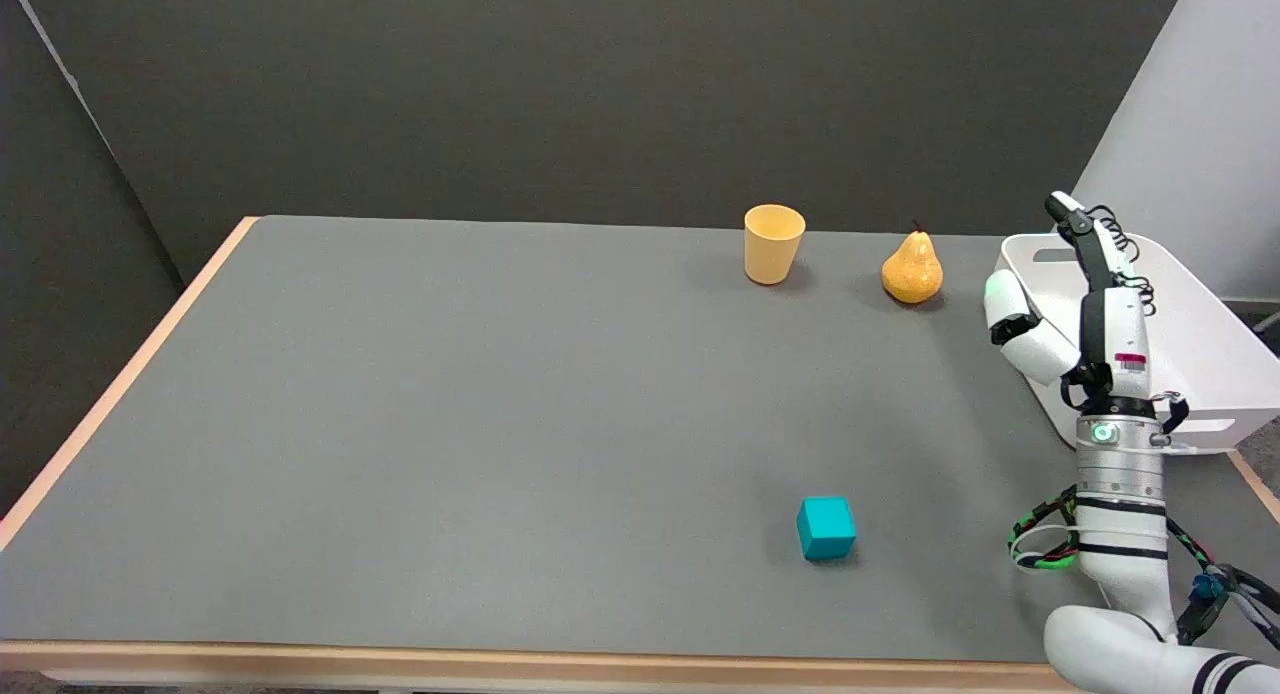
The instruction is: Pick up the cube.
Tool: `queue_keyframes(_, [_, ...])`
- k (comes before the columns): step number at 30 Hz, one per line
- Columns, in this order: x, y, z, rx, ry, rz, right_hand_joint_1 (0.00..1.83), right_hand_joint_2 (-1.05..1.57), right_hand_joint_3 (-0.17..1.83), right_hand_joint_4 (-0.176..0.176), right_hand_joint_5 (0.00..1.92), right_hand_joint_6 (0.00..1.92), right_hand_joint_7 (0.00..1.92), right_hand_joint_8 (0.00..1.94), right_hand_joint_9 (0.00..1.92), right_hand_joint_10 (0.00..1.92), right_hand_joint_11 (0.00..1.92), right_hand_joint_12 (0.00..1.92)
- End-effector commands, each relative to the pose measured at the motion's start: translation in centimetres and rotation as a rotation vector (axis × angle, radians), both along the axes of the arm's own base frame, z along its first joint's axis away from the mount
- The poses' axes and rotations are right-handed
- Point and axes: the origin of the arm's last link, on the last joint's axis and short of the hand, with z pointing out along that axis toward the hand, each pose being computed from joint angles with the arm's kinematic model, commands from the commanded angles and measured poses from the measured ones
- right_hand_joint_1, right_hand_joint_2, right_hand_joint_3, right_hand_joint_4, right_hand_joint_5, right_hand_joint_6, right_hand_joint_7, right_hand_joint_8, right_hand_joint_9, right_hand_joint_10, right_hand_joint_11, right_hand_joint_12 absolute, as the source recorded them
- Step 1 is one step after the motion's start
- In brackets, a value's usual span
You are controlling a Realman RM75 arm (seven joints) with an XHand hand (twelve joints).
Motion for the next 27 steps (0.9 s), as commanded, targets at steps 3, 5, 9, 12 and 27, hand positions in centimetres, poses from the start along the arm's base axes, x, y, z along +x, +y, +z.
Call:
queue_keyframes(3, [0.1,-0.2,-0.1,0.019,-0.001,0.002,0.52,0.72,0.86,0.034,0.24,0.42,0.25,0.28,0.13,0.67,0.00,0.70])
queue_keyframes(5, [0.3,0.0,-0.4,0.025,0.014,0.020,0.52,0.72,0.86,0.034,0.24,0.42,0.25,0.28,0.13,0.67,0.00,0.70])
queue_keyframes(9, [1.0,0.8,-1.2,0.051,0.046,0.068,0.52,0.71,0.85,0.031,0.25,0.43,0.26,0.29,0.14,0.68,0.00,0.71])
queue_keyframes(12, [1.5,2.4,-2.2,0.097,0.064,0.087,0.51,0.67,0.92,0.027,0.25,0.48,0.27,0.35,0.16,0.71,0.00,0.76])
queue_keyframes(27, [0.4,9.5,-10.4,0.388,0.299,0.028,0.47,0.64,0.86,0.011,0.28,0.51,0.40,0.47,0.26,0.86,0.00,0.85])
